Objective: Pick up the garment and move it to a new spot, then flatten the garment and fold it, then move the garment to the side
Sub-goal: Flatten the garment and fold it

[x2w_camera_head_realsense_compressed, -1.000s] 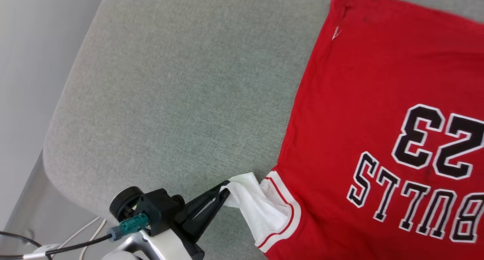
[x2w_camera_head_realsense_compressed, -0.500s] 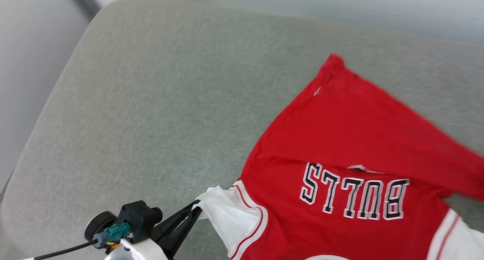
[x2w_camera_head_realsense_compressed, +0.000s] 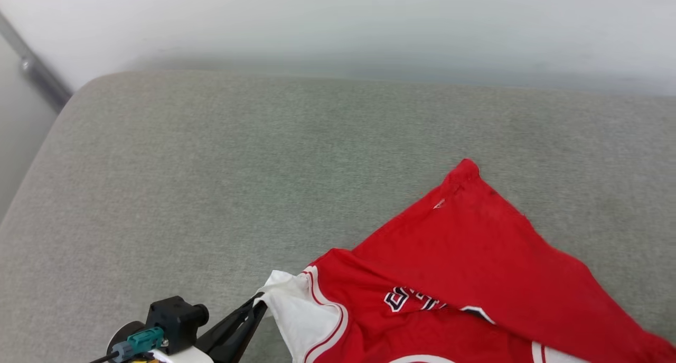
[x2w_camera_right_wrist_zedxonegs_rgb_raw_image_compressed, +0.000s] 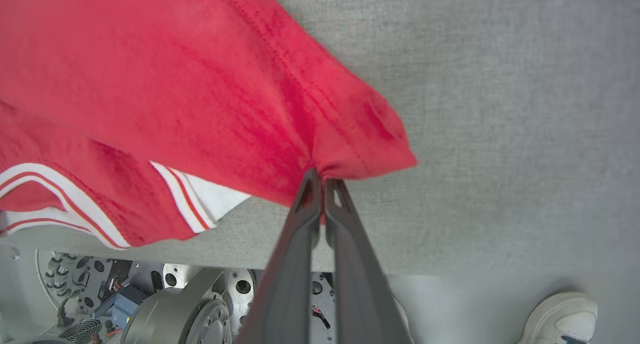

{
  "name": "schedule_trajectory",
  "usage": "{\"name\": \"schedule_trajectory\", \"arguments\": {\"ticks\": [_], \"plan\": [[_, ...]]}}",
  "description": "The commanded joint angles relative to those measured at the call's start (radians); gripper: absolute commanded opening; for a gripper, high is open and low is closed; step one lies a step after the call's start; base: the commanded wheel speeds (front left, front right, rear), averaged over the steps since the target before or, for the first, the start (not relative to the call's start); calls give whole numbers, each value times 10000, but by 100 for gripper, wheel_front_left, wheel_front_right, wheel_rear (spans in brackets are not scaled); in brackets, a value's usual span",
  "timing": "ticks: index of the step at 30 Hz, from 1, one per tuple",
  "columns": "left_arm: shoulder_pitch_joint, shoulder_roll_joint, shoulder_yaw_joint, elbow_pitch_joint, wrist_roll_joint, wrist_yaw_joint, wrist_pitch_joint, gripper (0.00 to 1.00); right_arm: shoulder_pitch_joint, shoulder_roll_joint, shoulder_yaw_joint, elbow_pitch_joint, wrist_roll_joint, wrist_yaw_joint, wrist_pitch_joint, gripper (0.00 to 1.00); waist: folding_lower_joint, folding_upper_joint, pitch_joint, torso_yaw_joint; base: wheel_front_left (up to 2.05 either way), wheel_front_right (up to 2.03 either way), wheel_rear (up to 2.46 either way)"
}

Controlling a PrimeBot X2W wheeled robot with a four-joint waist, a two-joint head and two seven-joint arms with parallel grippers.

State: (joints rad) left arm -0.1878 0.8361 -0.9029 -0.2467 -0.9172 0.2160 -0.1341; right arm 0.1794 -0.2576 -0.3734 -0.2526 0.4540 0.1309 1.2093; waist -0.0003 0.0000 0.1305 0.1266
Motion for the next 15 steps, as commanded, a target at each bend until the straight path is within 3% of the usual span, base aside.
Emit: {"name": "schedule_trajectory", "arguments": {"ticks": [1,6,10,11,12,15], "plan": [[43,12,47,-15,-6,45,-44,0,192,121,41,8,19,-3,-92,0,3,0,-36,-157,0,0,0],[-12,66,71,35,14,-3,-79,0,375,219,224,288,164,-3,-763,0,3,0,54,-349,0,0,0],[-95,28,66,73,22,-30,-91,0,305,-69,464,558,335,-2,-1112,0,3,0,110,-360,0,0,0],[-112,19,71,78,26,-37,-100,0,227,-243,569,531,379,-3,-1231,42,3,0,129,-349,0,0,0],[-125,12,74,83,29,-45,-104,0,142,-376,609,527,450,-3,-1317,100,3,0,147,-325,0,0,0],[-177,8,52,62,73,-88,-95,0,-140,-870,758,339,746,-2,-1362,100,3,0,223,-197,0,0,0]]}}
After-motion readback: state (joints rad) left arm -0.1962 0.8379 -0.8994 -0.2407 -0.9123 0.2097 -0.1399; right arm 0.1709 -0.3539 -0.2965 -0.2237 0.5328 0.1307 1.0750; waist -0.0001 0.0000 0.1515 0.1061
